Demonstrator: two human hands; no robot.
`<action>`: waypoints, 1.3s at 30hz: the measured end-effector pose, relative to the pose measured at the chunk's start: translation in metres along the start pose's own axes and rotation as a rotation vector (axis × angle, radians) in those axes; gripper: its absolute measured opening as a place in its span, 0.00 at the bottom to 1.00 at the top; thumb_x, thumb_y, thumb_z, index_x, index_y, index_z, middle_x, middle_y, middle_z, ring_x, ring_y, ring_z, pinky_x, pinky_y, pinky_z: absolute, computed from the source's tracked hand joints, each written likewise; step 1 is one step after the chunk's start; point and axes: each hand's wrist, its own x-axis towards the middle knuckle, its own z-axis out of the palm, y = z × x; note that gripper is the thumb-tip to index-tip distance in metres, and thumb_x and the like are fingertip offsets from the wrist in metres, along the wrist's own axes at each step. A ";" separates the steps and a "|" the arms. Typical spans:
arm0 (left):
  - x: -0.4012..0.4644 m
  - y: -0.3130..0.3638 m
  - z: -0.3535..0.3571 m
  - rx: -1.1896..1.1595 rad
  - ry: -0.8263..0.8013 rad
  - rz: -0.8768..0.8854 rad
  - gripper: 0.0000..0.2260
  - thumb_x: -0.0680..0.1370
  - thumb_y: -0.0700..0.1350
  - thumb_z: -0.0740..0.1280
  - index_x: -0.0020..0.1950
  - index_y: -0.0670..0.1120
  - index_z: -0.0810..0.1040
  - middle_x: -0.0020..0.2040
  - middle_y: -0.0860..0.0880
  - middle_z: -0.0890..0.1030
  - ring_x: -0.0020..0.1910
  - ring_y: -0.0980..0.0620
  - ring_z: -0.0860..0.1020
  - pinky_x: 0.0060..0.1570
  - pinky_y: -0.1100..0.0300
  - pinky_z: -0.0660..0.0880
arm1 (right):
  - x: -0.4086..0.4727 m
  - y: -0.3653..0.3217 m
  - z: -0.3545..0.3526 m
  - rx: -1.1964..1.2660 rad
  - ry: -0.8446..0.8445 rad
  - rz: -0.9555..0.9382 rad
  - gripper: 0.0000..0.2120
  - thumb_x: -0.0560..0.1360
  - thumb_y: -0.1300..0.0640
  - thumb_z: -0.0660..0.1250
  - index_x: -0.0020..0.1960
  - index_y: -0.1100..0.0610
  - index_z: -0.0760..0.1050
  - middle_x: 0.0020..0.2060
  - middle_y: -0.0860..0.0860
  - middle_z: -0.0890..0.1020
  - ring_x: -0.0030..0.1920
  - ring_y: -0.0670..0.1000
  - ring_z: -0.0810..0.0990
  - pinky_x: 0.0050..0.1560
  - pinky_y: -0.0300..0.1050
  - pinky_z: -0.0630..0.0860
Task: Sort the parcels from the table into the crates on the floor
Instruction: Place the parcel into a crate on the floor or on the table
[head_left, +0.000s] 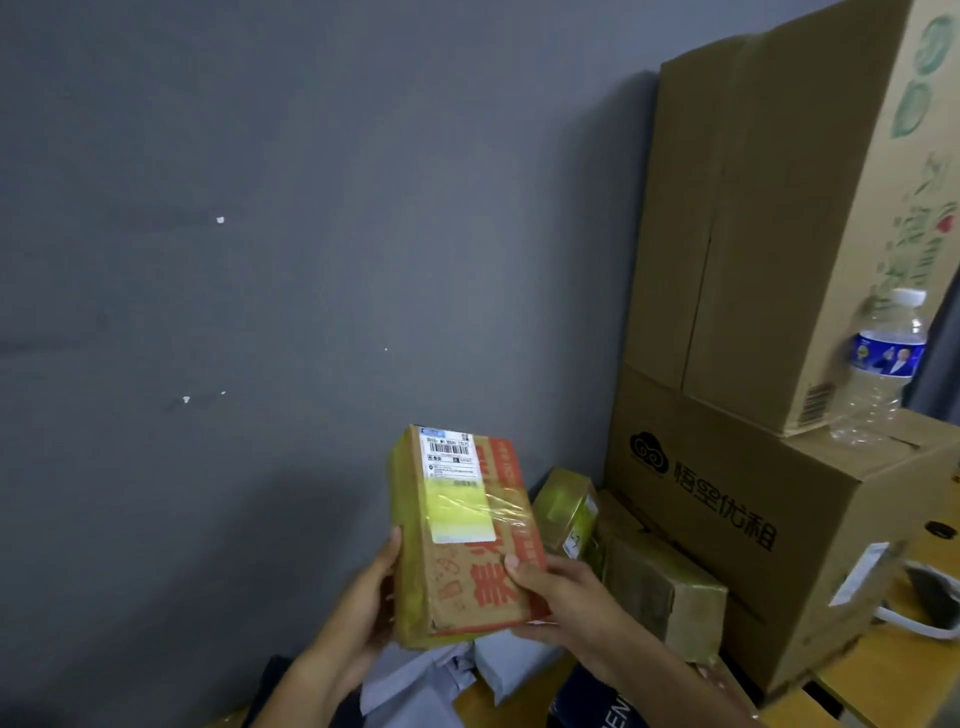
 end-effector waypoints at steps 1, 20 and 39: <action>0.000 0.001 -0.002 0.116 0.085 0.044 0.28 0.71 0.64 0.70 0.60 0.43 0.82 0.54 0.40 0.86 0.54 0.40 0.84 0.58 0.42 0.78 | 0.002 0.001 0.001 -0.007 0.050 -0.035 0.13 0.77 0.48 0.72 0.58 0.54 0.82 0.51 0.51 0.88 0.55 0.53 0.85 0.56 0.52 0.83; -0.011 0.014 -0.020 0.254 0.035 0.219 0.22 0.69 0.42 0.78 0.63 0.45 0.81 0.58 0.48 0.85 0.56 0.48 0.84 0.57 0.49 0.81 | 0.006 0.006 0.029 -0.147 0.247 -0.333 0.04 0.77 0.49 0.72 0.51 0.46 0.81 0.42 0.38 0.87 0.45 0.39 0.85 0.46 0.36 0.80; 0.004 -0.005 -0.011 0.271 0.011 0.258 0.14 0.75 0.36 0.73 0.59 0.49 0.83 0.53 0.50 0.87 0.52 0.49 0.85 0.52 0.49 0.82 | -0.015 0.019 0.026 -0.101 0.301 -0.275 0.12 0.76 0.48 0.73 0.58 0.48 0.81 0.49 0.43 0.87 0.49 0.43 0.86 0.46 0.36 0.81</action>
